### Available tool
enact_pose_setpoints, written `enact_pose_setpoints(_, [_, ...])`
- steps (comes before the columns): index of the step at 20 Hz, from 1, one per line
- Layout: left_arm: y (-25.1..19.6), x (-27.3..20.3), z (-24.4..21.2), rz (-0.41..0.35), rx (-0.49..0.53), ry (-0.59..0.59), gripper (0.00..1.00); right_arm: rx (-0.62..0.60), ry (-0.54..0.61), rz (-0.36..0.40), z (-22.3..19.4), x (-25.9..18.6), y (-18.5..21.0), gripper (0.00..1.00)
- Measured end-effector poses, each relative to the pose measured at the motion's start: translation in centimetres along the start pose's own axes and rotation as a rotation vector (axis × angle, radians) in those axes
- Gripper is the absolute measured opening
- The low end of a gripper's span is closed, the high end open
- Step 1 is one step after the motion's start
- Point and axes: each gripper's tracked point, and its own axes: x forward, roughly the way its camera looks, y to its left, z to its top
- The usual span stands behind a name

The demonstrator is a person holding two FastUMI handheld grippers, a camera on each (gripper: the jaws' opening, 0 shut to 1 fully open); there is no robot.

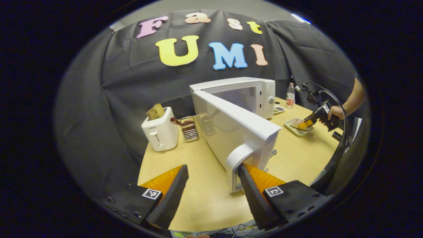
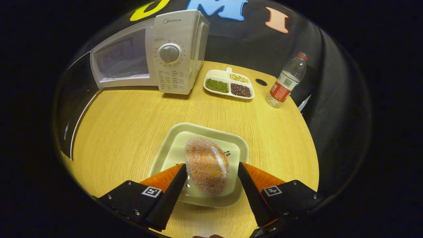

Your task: Open the microwave oven with the left hand, put the food in, and close the microwave oven.

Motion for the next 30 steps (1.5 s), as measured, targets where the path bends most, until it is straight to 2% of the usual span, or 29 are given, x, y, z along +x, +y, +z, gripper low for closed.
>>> enact_pose_setpoints(1, [0.3,-0.8,0.1,0.033,-0.012,-0.001,0.98,-0.002,0.007,0.022,-0.3,0.4,0.2,0.96])
enact_pose_setpoints(3, [0.3,-2.6,1.2,0.089,-0.052,-0.023,1.0,-0.01,0.017,0.055,-0.4,0.6,0.7,0.89])
enact_pose_setpoints(4, [0.4,-3.4,1.9,0.12,-0.078,-0.037,0.98,-0.023,0.017,0.054,-0.2,0.4,0.6,0.77])
enact_pose_setpoints(5, [0.5,-4.4,2.8,0.151,-0.101,-0.058,0.98,-0.033,0.01,0.045,0.0,0.0,0.5,0.7])
enact_pose_setpoints(8, [0.9,-6.5,6.1,0.237,-0.126,-0.118,0.98,-0.088,-0.084,-0.031,2.2,-2.1,-0.7,0.54])
enact_pose_setpoints(9, [0.8,-7.2,7.4,0.25,-0.134,-0.136,0.98,-0.104,-0.113,-0.026,2.9,-3.1,-0.5,0.49])
enact_pose_setpoints(15, [-1.7,-8.7,16.5,0.257,-0.205,-0.305,1.0,-0.252,-0.285,0.038,8.8,-8.7,3.2,0.48])
enact_pose_setpoints(16, [-2.4,-8.8,17.6,0.25,-0.224,-0.329,0.98,-0.271,-0.312,0.049,9.9,-9.5,4.0,0.48])
enact_pose_setpoints(19, [-3.9,-9.3,20.0,0.225,-0.269,-0.395,1.0,-0.293,-0.377,0.113,12.5,-11.5,7.4,0.48])
enact_pose_setpoints(20, [-4.0,-9.5,20.8,0.223,-0.275,-0.414,0.98,-0.292,-0.397,0.14,13.3,-12.0,8.7,0.48])
enact_pose_setpoints(21, [-3.7,-9.8,21.4,0.231,-0.275,-0.432,1.0,-0.303,-0.415,0.158,14.1,-12.4,9.8,0.48])
enact_pose_setpoints(23, [-3.1,-10.5,22.9,0.245,-0.283,-0.47,0.99,-0.343,-0.45,0.182,15.7,-12.7,12.0,0.48])
enact_pose_setpoints(25, [-2.3,-11.5,23.7,0.275,-0.275,-0.49,0.98,-0.366,-0.493,0.236,17.2,-12.8,14.8,0.48])
enact_pose_setpoints(28, [-2.0,-12.7,24.3,0.31,-0.259,-0.498,0.96,-0.42,-0.558,0.227,19.6,-12.2,17.2,0.48])
enact_pose_setpoints(30, [-2.4,-13.5,24.7,0.32,-0.232,-0.497,0.94,-0.467,-0.577,0.193,20.8,-10.9,18.4,0.48])
